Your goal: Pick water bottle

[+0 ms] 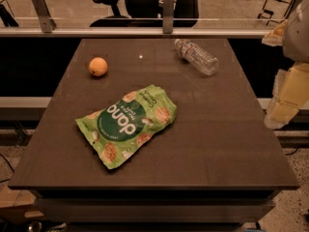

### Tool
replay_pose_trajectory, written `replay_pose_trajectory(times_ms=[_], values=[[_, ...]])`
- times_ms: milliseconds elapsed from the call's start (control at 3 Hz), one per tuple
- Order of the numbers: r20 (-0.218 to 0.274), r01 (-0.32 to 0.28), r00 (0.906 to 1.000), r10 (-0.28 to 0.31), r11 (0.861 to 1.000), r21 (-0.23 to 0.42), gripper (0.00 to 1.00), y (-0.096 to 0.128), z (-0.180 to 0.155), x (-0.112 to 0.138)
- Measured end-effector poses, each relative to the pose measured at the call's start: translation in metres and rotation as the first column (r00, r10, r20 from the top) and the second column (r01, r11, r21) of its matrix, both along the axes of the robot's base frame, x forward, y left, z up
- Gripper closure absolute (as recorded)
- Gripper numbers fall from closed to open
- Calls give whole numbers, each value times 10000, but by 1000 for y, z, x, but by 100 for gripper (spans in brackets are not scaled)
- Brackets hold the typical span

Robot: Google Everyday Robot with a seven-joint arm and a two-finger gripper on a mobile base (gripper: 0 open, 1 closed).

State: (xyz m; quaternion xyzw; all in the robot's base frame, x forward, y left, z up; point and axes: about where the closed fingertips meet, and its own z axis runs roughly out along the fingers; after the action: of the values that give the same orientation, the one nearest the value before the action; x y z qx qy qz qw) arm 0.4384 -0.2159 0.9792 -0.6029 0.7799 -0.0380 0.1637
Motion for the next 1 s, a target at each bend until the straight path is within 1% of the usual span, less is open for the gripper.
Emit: replay_pose_trajectory(times_ms=[333,667,1000], values=[[200,-2,9998,3,10000,-37,0,-4,12,3],[350,75,9994,-85,9996,269,0,-12,29,17],[661,578,9956,-658,9916,1156,0,-21,51,40]])
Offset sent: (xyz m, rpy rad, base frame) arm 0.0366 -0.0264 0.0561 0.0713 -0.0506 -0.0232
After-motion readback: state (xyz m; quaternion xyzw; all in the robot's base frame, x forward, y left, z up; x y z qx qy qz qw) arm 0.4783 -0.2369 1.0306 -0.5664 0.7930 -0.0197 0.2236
